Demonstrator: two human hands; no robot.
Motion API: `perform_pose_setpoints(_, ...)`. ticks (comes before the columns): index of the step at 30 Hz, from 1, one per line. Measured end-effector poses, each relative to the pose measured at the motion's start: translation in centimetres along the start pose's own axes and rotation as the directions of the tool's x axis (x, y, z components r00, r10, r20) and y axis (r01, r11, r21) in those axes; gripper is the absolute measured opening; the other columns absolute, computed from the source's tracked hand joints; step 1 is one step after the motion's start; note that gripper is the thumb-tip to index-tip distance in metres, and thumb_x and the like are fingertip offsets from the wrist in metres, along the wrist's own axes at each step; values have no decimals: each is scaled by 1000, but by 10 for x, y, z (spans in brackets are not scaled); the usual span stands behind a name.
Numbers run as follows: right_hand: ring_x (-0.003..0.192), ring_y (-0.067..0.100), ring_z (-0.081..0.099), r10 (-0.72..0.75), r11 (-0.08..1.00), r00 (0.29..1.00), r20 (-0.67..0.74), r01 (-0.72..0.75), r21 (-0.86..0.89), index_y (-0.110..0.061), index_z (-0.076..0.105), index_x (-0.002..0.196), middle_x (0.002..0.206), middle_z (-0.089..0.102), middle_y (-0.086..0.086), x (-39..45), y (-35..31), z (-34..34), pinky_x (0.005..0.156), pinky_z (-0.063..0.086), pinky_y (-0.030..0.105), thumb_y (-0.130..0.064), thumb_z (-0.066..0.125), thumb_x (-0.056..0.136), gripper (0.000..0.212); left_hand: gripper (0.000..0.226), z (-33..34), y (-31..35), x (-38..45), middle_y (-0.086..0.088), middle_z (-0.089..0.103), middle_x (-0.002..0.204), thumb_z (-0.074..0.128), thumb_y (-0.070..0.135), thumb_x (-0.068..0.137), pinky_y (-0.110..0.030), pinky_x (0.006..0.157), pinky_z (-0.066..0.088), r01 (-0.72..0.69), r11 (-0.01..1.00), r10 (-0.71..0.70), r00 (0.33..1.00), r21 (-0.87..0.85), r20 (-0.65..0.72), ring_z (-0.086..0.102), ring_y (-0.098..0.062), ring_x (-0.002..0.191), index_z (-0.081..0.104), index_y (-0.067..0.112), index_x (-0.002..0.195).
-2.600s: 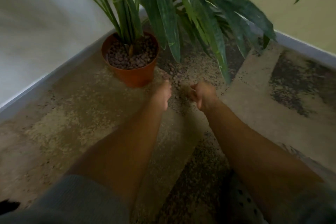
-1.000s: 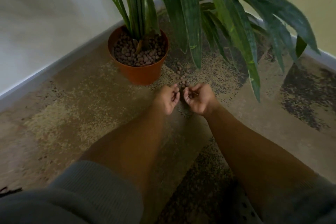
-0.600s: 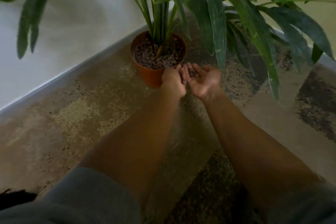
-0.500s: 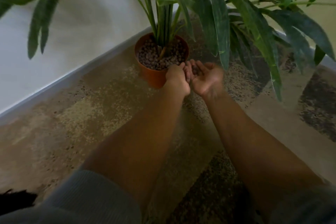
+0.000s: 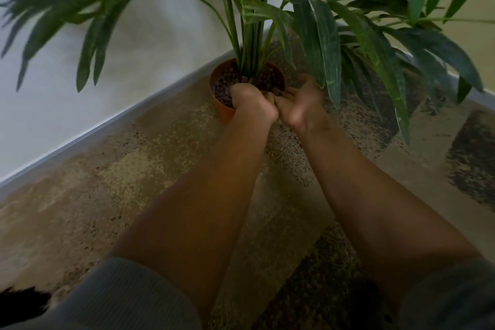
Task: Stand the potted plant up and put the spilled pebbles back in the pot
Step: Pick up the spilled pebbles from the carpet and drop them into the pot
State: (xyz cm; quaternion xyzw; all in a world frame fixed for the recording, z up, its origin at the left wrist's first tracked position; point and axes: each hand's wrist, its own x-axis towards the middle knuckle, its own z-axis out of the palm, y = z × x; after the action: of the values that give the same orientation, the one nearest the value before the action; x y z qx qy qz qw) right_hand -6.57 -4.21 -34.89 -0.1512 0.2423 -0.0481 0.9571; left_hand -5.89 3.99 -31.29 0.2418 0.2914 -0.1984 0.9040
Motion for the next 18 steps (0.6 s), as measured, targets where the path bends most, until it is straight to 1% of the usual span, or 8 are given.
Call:
perform_pose_setpoints(3, 136, 43, 39, 13, 999, 1000, -13, -13, -52, 5, 25, 148, 147, 35, 31, 6, -2, 0, 117, 30, 51, -40, 34, 102, 65, 49, -3, 3, -6, -14, 42, 147, 19, 27, 104, -36, 114, 28, 8, 1000, -7, 998, -23, 58, 37, -28, 139, 41, 12, 145)
perform_pose_setpoints(6, 132, 42, 44, -25, 992, 998, -49, 18, -128, 7, 32, 143, 144, 39, 31, 5, -2, -2, 115, 35, 49, -35, 35, 103, 58, 50, -6, 4, -1, -15, 37, 151, 18, 26, 104, -36, 115, 26, 39, 999, -39, 995, -8, 87, 33, -28, 141, 35, 9, 147)
perform_pose_setpoints(8, 130, 39, 48, -68, 986, 994, -89, 53, -161, 7, 39, 138, 141, 43, 30, 3, -4, -4, 112, 39, 47, -30, 36, 103, 51, 51, -9, 3, 7, -17, 37, 151, 20, 28, 104, -36, 115, 30, 54, 998, -56, 996, 27, 72, 37, -28, 139, 33, 5, 148)
perform_pose_setpoints(11, 125, 34, 53, -146, 971, 978, -147, 113, -211, 1, 56, 110, 129, 54, 27, 0, -9, -11, 109, 44, 42, -18, 34, 101, 30, 55, -15, -6, 19, -18, 47, 143, 18, 34, 104, -35, 110, 41, 67, 994, -73, 995, 81, 63, 49, -29, 131, 40, 2, 143)
perform_pose_setpoints(13, 111, 30, 60, -186, 957, 960, -210, 128, -261, 0, 57, 101, 115, 59, 22, -1, -12, -18, 102, 50, 39, -11, 31, 99, 28, 55, -19, -13, 24, -17, 52, 139, 17, 34, 104, -34, 103, 45, 73, 988, -84, 993, 133, 81, 52, -28, 127, 44, 3, 141)
perform_pose_setpoints(15, 91, 25, 63, -203, 940, 939, -279, 106, -325, 1, 57, 99, 99, 62, 16, -2, -15, -29, 86, 57, 32, -7, 32, 96, 27, 53, -23, -22, 29, -15, 54, 138, 17, 31, 105, -32, 98, 46, 88, 973, -108, 991, 212, 83, 53, -26, 126, 45, 6, 141)
perform_pose_setpoints(16, 85, 23, 62, -204, 925, 932, -298, 84, -370, -1, 57, 97, 92, 61, 14, -3, -16, -36, 81, 56, 30, -7, 32, 95, 25, 53, -26, -26, 32, -14, 53, 140, 17, 32, 105, -31, 100, 46, 98, 960, -125, 989, 264, 85, 52, -25, 127, 44, 7, 142)
perform_pose_setpoints(18, 80, 21, 60, -212, 879, 921, -326, 34, -475, -4, 57, 93, 86, 60, 11, -5, -18, -49, 80, 55, 30, -9, 34, 96, 24, 52, -32, -38, 39, -12, 47, 146, 15, 31, 105, -31, 109, 39, 118, 918, -161, 984, 378, 83, 47, -24, 133, 40, 9, 145)
